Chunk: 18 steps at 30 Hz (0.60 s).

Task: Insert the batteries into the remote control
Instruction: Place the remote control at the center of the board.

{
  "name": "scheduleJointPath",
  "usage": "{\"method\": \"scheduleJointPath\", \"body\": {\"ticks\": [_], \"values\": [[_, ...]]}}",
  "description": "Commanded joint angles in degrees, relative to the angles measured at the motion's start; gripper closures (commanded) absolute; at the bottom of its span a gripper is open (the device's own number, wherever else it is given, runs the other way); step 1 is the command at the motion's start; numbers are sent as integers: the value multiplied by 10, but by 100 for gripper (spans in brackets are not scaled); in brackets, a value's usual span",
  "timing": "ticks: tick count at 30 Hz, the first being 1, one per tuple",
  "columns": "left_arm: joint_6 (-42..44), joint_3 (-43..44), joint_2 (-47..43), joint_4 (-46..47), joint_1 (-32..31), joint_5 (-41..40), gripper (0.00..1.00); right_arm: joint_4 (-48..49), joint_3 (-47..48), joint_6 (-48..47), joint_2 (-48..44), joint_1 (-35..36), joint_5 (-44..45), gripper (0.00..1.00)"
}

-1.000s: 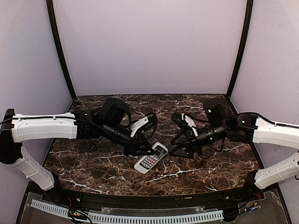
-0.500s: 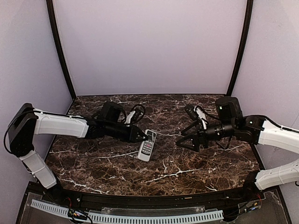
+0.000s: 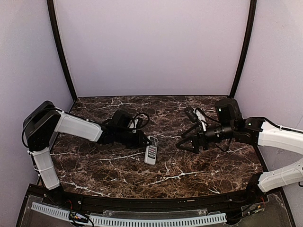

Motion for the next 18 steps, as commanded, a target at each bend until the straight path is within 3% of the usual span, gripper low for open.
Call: {"method": "scheduleJointPath", "body": {"ticks": [1,5,11,18], "values": [[-23,25,24,11,10,-16,99,25,-7,4,5,-4,-8,18],[-27,37,43,-6,18,-4,94,28,-10,4,1,-4,-8,17],[-13,44,50,-39,24,-1,79,29,-13,1,3,-4,-8,17],[-5,57,57,-79,29,-16,70,28,-13,1,2,-4,-9,17]]}}
